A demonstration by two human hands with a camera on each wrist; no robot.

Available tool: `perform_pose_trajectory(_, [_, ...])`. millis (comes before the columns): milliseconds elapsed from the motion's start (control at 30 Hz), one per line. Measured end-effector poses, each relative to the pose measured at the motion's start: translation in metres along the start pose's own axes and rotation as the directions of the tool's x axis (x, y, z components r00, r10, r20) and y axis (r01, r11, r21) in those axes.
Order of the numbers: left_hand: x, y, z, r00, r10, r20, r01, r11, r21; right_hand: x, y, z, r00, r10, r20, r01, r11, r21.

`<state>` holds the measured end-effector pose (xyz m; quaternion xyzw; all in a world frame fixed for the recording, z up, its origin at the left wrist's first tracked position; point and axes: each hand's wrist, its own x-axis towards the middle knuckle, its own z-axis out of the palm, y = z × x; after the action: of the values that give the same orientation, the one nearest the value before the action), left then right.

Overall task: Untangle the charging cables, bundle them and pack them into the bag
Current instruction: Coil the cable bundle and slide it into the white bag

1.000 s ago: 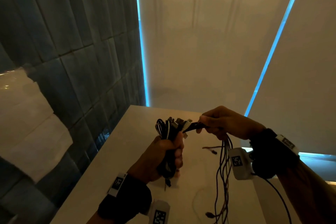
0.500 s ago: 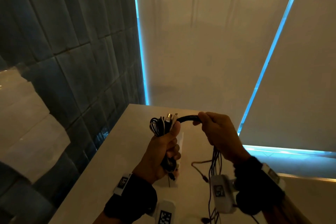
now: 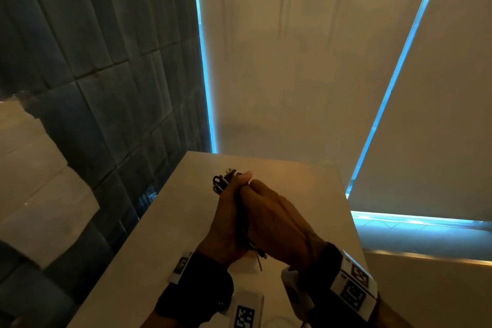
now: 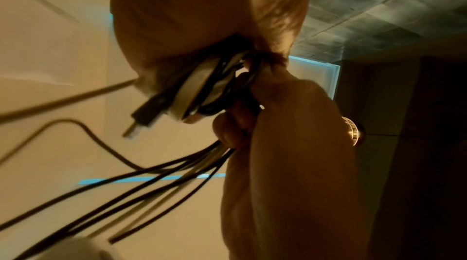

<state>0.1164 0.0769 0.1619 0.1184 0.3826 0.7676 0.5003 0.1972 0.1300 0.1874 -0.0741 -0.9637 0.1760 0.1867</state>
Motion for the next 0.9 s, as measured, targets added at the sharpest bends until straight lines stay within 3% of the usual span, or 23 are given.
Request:
perform_pose_trajectory(133, [0.008, 0.007, -0.007, 0.987, 0.086, -0.133, -0.086, 0.996, 0.007, 0.0, 0.0, 0.007, 1.0, -0.023, -0.019, 0.022, 0.999, -0.048])
perform_pose_trajectory(367, [0.027, 0.048, -0.025, 0.934, 0.267, -0.239, -0.291, 0.954, -0.073, -0.033, 0.012, 0.039, 0.972, 0.159, -0.171, -0.113, 0.961, 0.254])
perform_pose_trajectory(467, [0.03, 0.057, -0.034, 0.921, 0.323, -0.217, -0.329, 0.944, 0.013, -0.056, 0.033, 0.062, 0.982, 0.185, -0.026, -0.144, 0.84, 0.522])
perform_pose_trajectory(567, [0.026, 0.051, -0.037, 0.919, 0.352, -0.179, -0.337, 0.935, 0.109, -0.072, 0.053, 0.068, 0.946, 0.19, 0.262, -0.318, 0.686, 0.654])
perform_pose_trajectory(633, [0.025, 0.043, -0.038, 0.919, 0.362, -0.154, -0.338, 0.927, 0.163, -0.074, 0.07, 0.067, 0.902, 0.187, 0.389, -0.401, 0.698, 0.594])
perform_pose_trajectory(667, [0.025, 0.041, -0.039, 0.919, 0.368, -0.139, -0.34, 0.921, 0.192, -0.073, 0.076, 0.064, 0.904, 0.19, 0.382, -0.394, 0.715, 0.577])
perform_pose_trajectory(767, [0.027, 0.037, -0.039, 0.921, 0.376, -0.103, -0.338, 0.901, 0.27, -0.06, 0.081, 0.043, 0.946, 0.3, 0.126, -0.308, 0.7, 0.645])
perform_pose_trajectory(833, [0.028, 0.036, -0.038, 0.928, 0.362, -0.085, -0.324, 0.9, 0.291, -0.048, 0.085, 0.023, 0.894, 0.42, -0.157, -0.174, 0.647, 0.743])
perform_pose_trajectory(900, [0.029, 0.034, -0.037, 0.933, 0.351, -0.085, -0.315, 0.906, 0.284, -0.036, 0.081, 0.006, 0.86, 0.451, -0.238, -0.114, 0.625, 0.772])
